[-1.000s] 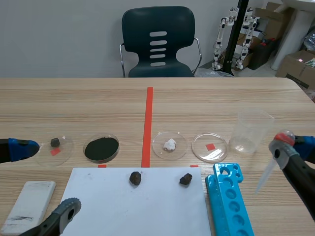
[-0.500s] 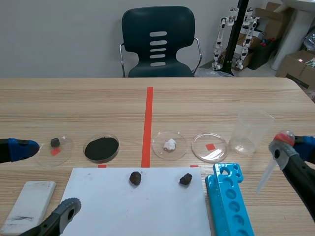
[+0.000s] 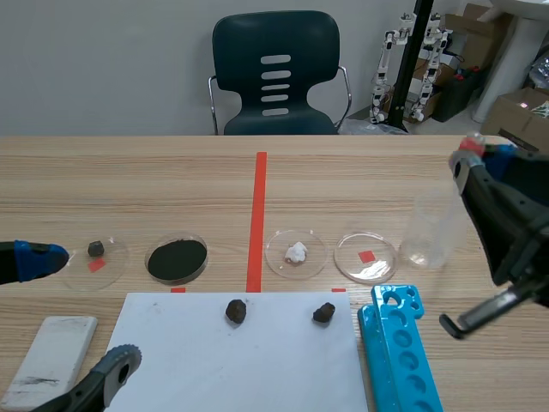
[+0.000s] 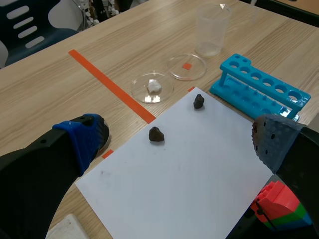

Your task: Put the dropper in the beaker

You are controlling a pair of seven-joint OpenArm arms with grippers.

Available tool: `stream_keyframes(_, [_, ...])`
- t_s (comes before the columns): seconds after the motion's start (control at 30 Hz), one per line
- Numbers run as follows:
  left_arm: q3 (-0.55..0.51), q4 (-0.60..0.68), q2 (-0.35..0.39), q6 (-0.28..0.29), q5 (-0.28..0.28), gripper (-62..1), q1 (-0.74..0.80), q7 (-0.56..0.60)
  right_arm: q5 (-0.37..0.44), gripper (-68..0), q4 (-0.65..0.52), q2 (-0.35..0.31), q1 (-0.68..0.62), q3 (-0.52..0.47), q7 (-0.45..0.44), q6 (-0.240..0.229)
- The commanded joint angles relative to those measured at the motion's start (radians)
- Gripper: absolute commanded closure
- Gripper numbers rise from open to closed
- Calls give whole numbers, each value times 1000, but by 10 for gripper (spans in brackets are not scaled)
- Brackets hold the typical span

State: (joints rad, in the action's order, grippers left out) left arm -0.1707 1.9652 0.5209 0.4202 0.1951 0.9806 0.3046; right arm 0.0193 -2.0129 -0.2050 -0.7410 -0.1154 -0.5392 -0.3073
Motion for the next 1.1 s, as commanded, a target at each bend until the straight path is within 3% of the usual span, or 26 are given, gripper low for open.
stream_keyframes(0.0, [3,10,-3,-2,11,-622,-3,16,27,-11,16,-6,60,6,-3,53])
stream_keyframes(0.1, [3,10,-3,-2,11,-622,-3,16,73,-11,71,-26,158,32,3,125])
stream_keyframes(0.4, [3,10,-3,-2,11,-622,-3,16,157,-11,280,-120,383,112,22,231])
stream_keyframes(0.7, [3,10,-3,-2,11,-622,-3,16,177,-11,487,-124,521,118,37,233])
stream_keyframes(1.07, [3,10,-3,-2,11,-622,-3,16,177,-11,717,-124,624,222,21,232])
